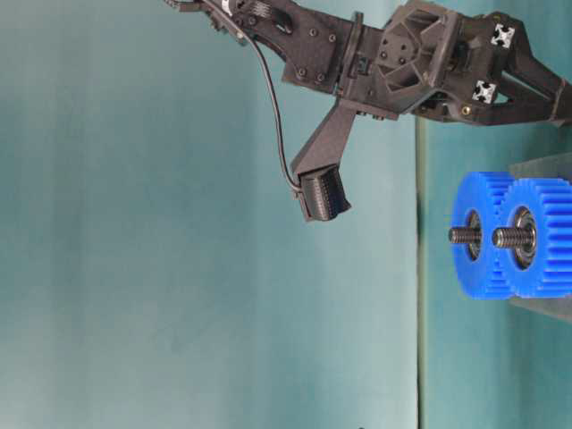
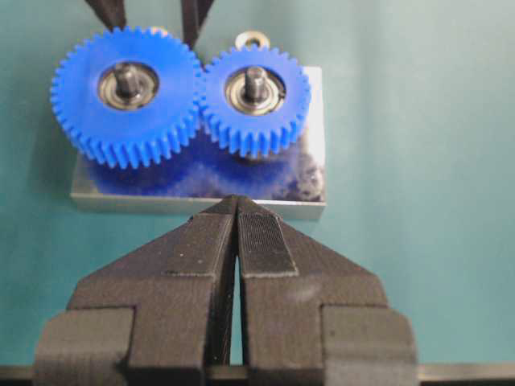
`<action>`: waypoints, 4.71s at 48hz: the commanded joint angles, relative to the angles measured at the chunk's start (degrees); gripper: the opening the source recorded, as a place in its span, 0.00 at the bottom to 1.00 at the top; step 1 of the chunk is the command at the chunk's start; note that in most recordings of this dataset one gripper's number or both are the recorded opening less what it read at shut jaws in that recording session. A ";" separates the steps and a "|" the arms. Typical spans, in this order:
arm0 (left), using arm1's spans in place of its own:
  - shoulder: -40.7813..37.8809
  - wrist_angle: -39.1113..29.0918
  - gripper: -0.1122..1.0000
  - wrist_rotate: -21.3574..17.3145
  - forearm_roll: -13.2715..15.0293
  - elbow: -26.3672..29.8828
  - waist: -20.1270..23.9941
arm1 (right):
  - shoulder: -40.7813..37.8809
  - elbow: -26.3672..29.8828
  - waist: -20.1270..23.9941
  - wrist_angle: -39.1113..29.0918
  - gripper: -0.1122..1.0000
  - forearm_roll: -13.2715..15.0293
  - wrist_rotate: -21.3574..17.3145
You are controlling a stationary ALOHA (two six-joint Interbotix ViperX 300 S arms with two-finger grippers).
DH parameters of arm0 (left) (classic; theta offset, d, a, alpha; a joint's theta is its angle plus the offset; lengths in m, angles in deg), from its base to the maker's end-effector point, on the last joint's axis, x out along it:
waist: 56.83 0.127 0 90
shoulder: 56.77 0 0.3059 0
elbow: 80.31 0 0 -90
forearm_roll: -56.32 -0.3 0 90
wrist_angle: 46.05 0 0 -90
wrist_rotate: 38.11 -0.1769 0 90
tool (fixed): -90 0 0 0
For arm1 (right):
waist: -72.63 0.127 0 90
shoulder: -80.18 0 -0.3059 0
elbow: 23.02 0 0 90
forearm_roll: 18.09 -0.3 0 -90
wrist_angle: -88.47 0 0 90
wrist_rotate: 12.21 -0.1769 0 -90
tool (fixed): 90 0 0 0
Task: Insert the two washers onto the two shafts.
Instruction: 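Lower the right gripper and pinch the upper silver washer, then carry the washer to the upper blue gear's shaft, then lower the washer onto the upper shaft and open the right gripper, then move the right gripper to the lower silver washer and grasp it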
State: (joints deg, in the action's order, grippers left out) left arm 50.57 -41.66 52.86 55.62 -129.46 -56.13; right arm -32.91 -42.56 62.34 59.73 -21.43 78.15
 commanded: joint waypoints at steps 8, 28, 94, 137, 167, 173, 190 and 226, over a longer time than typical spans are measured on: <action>0.18 0.53 0.10 0.18 -0.18 0.97 -0.09 | 0.09 0.70 0.26 -0.44 0.69 0.09 0.09; 0.18 0.53 0.10 0.35 -0.18 1.23 -0.09 | 0.09 0.79 0.26 -1.67 0.39 0.09 -0.35; 0.09 0.53 0.10 0.44 -0.18 0.79 -0.18 | 0.35 21.97 2.20 -14.77 0.39 0.44 0.09; 0.09 0.53 0.10 0.44 -0.18 0.70 -0.18 | -2.64 24.17 2.11 -18.90 0.39 1.14 0.70; 0.09 0.53 0.10 0.44 -0.18 0.70 -0.53 | -3.08 25.31 1.67 -19.51 0.51 1.05 0.09; 0.09 0.53 0.10 0.44 -0.18 0.70 -0.62 | -2.99 25.40 1.67 -19.51 0.82 1.05 0.00; 0.09 0.53 0.10 1.41 -0.18 0.70 -1.05 | 2.55 23.29 1.85 -23.03 0.79 1.05 -0.18; -0.44 0.53 0.10 1.49 -0.09 0.88 -1.23 | 9.93 0.09 9.49 -4.48 0.79 -0.44 -2.81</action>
State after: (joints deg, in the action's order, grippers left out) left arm 50.04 -41.57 54.36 55.62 -129.46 -57.27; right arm -22.45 -42.38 71.66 53.22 -21.43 75.86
